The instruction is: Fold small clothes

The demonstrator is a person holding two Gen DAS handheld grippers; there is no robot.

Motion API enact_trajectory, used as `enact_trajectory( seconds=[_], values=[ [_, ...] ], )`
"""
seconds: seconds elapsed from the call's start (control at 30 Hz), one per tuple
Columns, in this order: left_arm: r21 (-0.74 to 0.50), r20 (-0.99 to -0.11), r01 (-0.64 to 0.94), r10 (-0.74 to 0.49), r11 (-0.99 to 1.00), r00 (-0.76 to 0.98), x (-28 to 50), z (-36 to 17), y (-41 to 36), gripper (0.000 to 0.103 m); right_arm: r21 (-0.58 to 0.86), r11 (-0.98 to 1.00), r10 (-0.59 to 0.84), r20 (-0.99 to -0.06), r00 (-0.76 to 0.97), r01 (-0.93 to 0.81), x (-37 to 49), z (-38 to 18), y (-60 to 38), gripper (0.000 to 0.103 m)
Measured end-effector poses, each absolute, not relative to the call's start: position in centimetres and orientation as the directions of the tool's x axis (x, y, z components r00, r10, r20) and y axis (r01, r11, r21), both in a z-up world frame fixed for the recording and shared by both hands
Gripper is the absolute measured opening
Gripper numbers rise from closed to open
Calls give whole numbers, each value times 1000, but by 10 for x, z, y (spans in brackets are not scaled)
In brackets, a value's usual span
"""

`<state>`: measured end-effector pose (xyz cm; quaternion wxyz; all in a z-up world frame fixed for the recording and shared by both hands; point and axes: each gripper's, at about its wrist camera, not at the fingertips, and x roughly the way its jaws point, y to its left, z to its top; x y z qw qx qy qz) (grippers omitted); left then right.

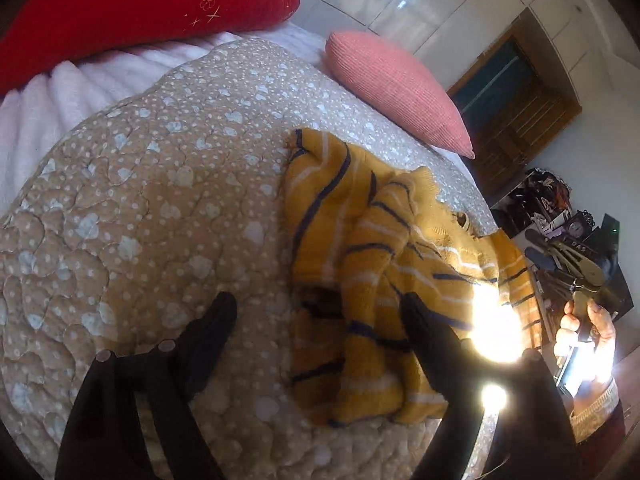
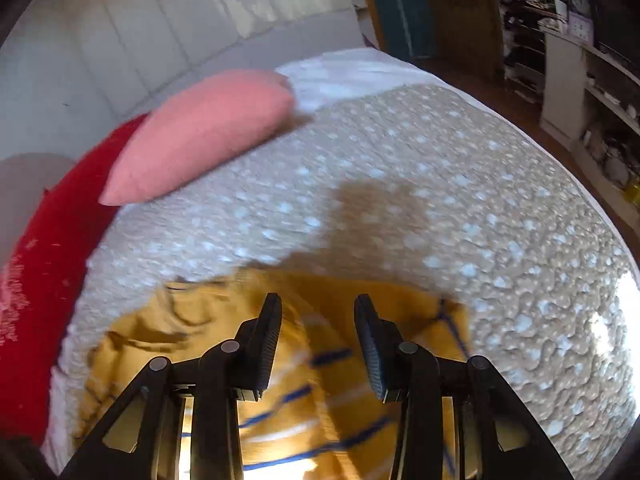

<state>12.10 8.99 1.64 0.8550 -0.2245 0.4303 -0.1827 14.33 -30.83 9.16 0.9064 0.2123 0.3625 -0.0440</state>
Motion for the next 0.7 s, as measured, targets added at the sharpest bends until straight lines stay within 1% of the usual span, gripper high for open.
enact_trajectory(
  seconds=[0.07,0.13,0.17,0.2,0.27,0.33,0.4,0.43,0.53,0.57,0.6,0.67,0.7],
  values=[
    [-526,-654,135,-501,840,567,117,22,91,83,388,916,203,-667,717,102,142,100,-265,42],
    [-519,-638,139,-490,843,594,109,29,99,83,404,915,317,-692,648,-15,151,93,-214,39],
    [-520,-630,136,-486,843,606,107,31,104,83,389,920,338,-712,616,-55,155,87,-191,35],
    [-523,-622,132,-483,842,616,104,34,110,83,354,931,331,-733,594,-82,160,80,-170,29],
    [-538,-607,120,-482,835,632,101,38,122,83,283,951,302,-777,552,-120,173,62,-132,27],
    [-540,-600,102,-467,836,649,101,41,134,83,242,960,278,-817,505,-138,195,41,-101,27],
    [-538,-596,85,-449,839,666,99,42,143,83,197,966,254,-832,494,-164,216,29,-70,20],
    [-539,-595,79,-446,838,669,100,43,148,83,181,965,254,-827,501,-189,224,29,-55,20],
    [-548,-595,57,-437,834,674,104,43,159,83,141,957,251,-844,475,-255,247,24,-15,21],
    [-551,-598,49,-435,833,673,105,42,162,83,123,957,234,-862,450,-264,255,19,-6,29],
    [-555,-600,41,-434,831,672,106,41,165,83,95,958,211,-874,437,-271,262,16,4,32],
    [-563,-600,28,-432,826,673,107,41,172,83,72,954,206,-865,458,-292,262,23,9,32],
    [-569,-599,24,-433,822,674,107,41,175,83,103,949,243,-842,481,-299,257,34,6,31]
  ],
)
